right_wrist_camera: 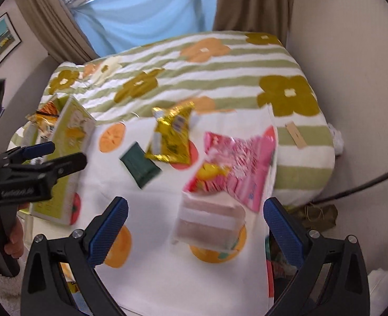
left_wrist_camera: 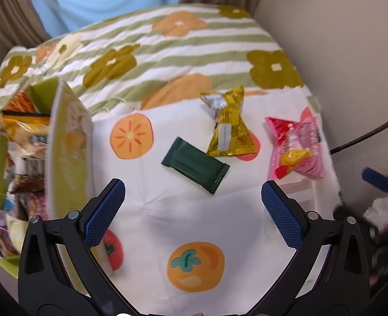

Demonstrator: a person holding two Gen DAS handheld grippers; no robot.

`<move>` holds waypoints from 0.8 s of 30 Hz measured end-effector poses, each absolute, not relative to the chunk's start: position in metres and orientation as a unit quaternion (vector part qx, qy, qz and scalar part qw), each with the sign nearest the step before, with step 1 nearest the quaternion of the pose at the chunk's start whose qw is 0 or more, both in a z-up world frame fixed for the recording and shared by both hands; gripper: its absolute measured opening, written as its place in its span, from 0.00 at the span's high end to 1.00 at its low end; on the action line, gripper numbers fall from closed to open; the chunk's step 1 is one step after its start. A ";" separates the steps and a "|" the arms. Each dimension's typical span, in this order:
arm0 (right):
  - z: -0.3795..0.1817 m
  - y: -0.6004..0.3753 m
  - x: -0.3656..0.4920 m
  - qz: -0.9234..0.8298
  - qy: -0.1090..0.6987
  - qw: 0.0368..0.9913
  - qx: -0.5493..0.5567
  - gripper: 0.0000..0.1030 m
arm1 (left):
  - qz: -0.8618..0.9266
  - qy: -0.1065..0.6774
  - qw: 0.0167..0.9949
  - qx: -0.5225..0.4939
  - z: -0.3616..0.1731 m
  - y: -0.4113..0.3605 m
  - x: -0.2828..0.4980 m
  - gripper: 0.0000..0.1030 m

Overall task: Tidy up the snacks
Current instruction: 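Move both tools back toward the remaining snacks on the cloth, then grasp the dark green packet with the left tool while the right tool grasps the white pouch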

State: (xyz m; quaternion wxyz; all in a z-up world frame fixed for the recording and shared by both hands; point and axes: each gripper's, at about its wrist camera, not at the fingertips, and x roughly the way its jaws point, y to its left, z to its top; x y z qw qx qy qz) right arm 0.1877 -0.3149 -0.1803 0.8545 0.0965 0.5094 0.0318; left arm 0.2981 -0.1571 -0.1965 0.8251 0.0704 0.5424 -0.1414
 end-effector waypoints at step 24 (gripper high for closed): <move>-0.286 -0.282 0.197 -0.076 0.520 0.848 0.066 0.01 | -0.081 0.576 0.809 0.083 -0.323 -0.182 0.361 0.00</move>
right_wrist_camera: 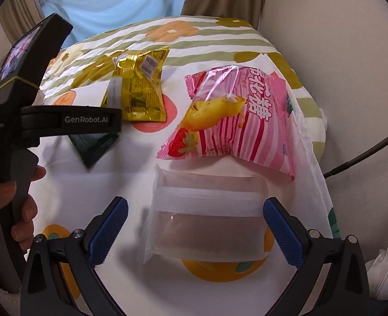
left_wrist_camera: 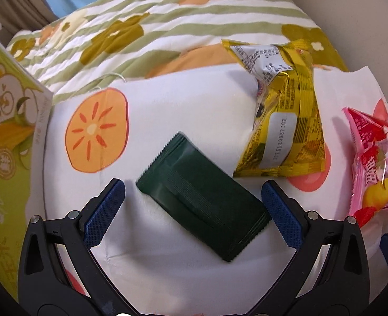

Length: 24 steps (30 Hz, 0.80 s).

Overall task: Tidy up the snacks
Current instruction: 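Grasp the dark green packet with the left tool while the right tool grasps the white pouch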

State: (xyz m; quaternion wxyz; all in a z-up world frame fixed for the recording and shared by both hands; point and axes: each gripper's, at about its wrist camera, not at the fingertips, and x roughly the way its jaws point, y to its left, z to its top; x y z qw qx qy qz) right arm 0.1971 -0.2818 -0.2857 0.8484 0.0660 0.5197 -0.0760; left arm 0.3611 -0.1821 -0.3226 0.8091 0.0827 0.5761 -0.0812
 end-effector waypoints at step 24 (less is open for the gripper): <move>-0.298 -0.275 0.195 -0.099 0.532 0.838 0.068 0.01 | -0.097 0.581 0.806 0.061 -0.315 -0.145 0.361 0.46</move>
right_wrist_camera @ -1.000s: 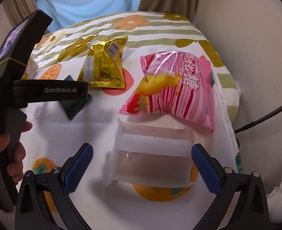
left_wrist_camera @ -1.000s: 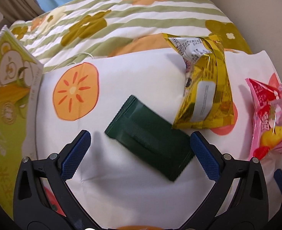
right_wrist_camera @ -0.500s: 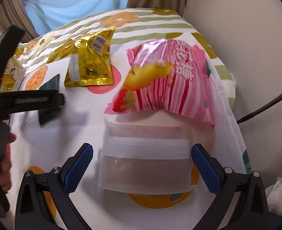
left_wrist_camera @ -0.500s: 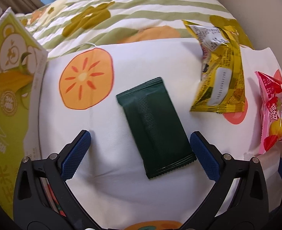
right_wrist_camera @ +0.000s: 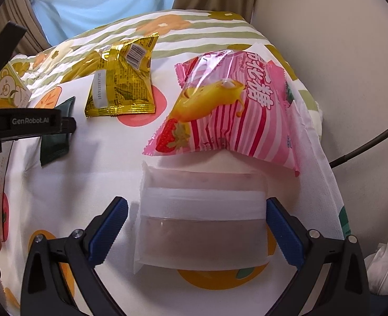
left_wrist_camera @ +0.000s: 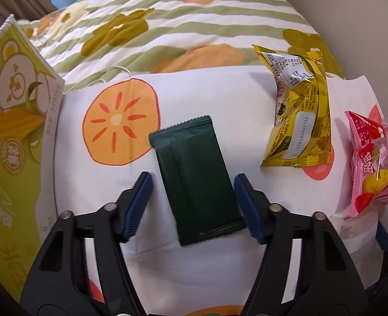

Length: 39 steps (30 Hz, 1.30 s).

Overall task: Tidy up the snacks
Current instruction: 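Grasp the dark green packet with the left tool while the right tool grasps the white pouch, then carry both items over the box and open both tools to drop them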

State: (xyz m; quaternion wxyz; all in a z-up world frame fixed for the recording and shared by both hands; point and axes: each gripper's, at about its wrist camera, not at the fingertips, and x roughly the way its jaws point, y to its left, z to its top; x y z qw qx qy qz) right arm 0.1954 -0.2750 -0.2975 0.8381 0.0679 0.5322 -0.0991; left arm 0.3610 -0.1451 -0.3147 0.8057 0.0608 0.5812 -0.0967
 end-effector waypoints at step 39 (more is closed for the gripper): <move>-0.223 -0.260 0.180 -0.003 0.462 0.886 0.038 0.31 | -0.126 0.476 0.870 -0.029 -0.162 -0.109 0.295 0.60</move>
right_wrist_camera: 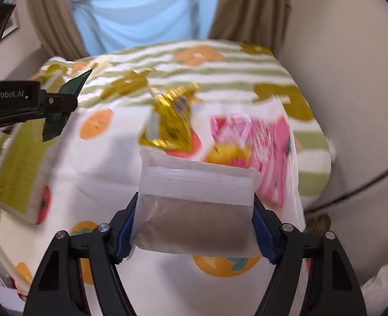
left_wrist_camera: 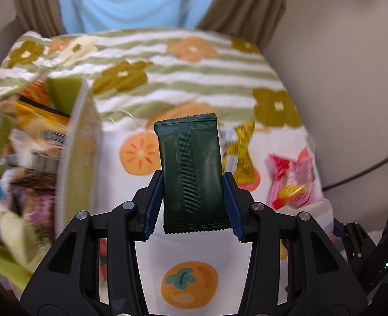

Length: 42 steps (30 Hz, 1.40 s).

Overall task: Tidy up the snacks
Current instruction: 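Carry both items over the box and open both tools to drop them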

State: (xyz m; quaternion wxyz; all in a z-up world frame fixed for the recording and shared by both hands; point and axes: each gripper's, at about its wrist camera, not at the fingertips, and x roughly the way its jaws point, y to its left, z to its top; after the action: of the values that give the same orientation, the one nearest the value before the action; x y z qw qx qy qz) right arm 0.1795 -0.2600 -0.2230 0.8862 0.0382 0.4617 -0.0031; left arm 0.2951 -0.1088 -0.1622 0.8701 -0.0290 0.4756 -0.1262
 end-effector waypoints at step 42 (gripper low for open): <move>-0.128 0.038 0.270 0.142 0.466 0.872 0.037 0.31 | -0.059 0.466 0.882 -0.044 -0.139 0.205 0.321 0.00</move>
State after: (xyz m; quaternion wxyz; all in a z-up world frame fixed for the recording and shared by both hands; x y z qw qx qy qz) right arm 0.2701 0.0382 -0.1284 0.8724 0.0375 0.4662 0.1419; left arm 0.3208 0.2047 -0.1389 0.8816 -0.0440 0.4661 -0.0594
